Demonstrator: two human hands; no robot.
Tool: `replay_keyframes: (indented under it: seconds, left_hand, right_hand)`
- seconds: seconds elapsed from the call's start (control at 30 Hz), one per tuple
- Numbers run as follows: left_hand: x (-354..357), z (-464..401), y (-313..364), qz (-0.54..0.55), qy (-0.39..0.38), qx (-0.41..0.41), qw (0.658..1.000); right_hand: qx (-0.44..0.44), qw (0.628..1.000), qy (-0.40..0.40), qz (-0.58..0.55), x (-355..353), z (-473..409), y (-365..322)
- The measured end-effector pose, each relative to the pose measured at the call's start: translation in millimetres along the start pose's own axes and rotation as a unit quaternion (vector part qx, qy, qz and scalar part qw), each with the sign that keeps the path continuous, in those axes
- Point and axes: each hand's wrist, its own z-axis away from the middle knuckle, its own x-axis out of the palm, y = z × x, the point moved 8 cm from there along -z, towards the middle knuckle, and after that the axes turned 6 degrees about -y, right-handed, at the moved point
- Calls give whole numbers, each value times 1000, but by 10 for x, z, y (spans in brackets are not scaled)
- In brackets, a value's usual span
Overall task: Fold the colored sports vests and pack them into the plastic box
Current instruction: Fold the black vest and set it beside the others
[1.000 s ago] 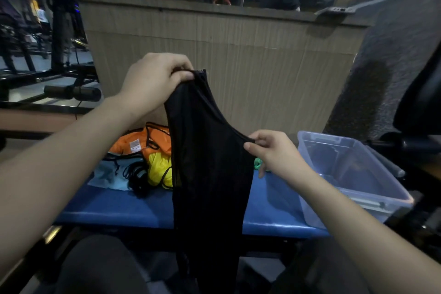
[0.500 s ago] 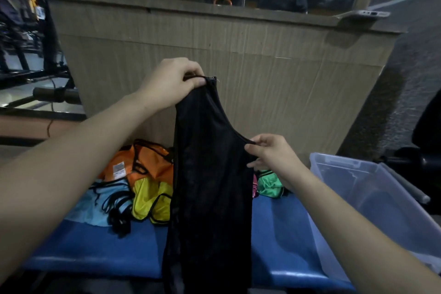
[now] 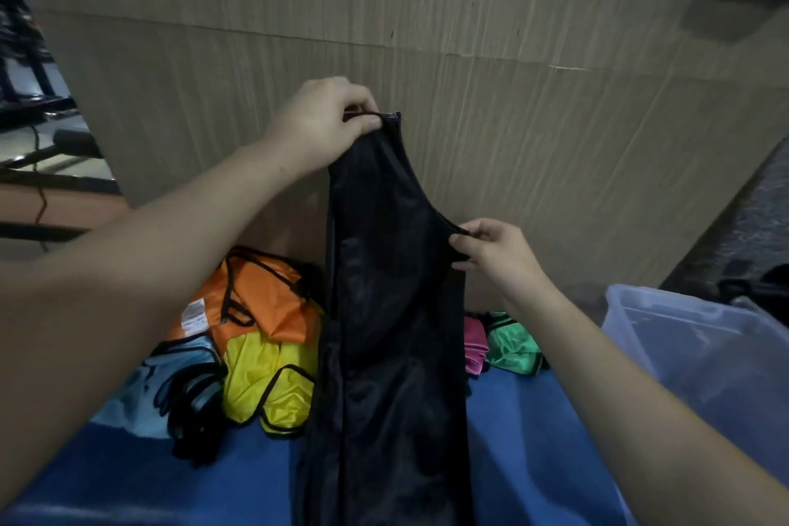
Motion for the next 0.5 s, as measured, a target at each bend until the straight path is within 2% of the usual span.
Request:
replay_keyframes:
  seconds: [0.5]
  left_hand:
    - [247,1004,252,-5,-23,52,998]
  right_hand:
    - [26,999,-9,42,105,548,560]
